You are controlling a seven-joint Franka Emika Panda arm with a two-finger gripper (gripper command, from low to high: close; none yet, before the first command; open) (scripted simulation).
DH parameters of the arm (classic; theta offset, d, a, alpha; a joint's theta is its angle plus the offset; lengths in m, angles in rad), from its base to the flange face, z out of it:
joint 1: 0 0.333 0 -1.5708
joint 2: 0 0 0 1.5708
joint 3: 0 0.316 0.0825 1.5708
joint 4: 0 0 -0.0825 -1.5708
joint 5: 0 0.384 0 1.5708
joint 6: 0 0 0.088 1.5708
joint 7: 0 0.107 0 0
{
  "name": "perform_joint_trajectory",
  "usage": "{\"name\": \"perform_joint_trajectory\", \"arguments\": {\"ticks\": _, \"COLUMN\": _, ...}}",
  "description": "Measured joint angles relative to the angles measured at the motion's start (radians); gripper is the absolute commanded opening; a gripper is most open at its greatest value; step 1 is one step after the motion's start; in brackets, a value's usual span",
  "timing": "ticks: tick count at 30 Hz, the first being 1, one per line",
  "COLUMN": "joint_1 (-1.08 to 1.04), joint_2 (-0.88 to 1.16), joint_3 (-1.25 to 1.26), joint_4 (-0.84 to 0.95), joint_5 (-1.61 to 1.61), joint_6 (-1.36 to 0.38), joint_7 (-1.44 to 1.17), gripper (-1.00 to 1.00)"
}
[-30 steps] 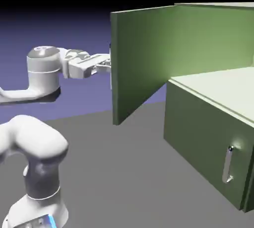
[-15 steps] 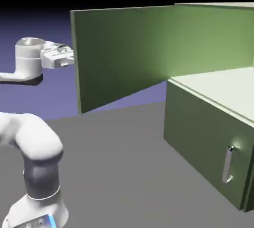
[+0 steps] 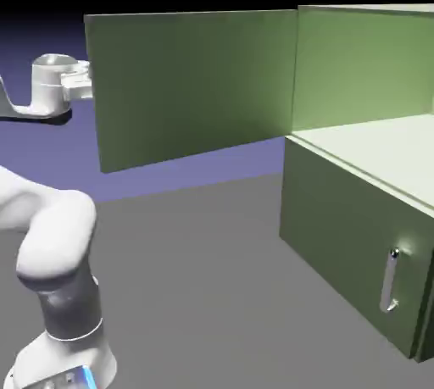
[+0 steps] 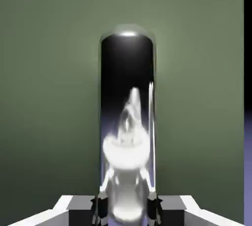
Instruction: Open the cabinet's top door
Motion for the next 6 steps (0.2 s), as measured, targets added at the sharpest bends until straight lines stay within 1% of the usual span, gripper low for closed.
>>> {"name": "perform_joint_trajectory", "arguments": {"ticks": 6, "joint_1": -0.213, "joint_2": -0.056, "joint_3": 0.117, "joint_4": 0.214, "joint_5": 0.04, "joint_6": -0.114, "joint_7": -0.059, "gripper": -1.0}}
